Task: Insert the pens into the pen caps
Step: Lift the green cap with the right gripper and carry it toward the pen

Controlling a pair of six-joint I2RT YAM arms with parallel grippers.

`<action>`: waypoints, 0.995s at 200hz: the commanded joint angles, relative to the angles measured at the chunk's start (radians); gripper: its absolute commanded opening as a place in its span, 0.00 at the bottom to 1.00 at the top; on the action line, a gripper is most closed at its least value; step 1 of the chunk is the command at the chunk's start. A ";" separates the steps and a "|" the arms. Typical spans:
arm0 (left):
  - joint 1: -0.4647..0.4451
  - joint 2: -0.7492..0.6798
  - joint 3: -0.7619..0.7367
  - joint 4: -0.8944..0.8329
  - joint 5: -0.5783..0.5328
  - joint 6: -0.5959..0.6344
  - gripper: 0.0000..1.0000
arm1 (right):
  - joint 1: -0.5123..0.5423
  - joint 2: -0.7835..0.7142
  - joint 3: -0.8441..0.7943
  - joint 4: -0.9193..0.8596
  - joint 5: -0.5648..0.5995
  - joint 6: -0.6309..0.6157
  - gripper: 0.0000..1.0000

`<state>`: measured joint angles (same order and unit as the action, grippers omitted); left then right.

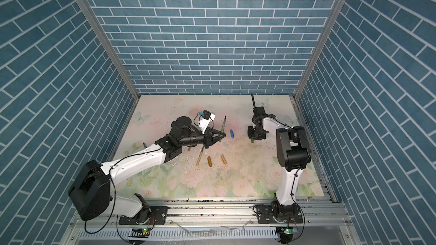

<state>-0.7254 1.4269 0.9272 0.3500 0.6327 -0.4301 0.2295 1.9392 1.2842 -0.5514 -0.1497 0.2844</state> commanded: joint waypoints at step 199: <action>-0.009 -0.076 -0.028 -0.039 -0.241 0.122 0.00 | 0.235 -0.698 -0.319 0.508 0.109 0.279 0.09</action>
<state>-0.7273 1.3640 0.9157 0.2913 0.4400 -0.3393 0.4519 1.3350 0.9901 -0.2031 -0.0818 0.4412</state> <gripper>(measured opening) 0.134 0.150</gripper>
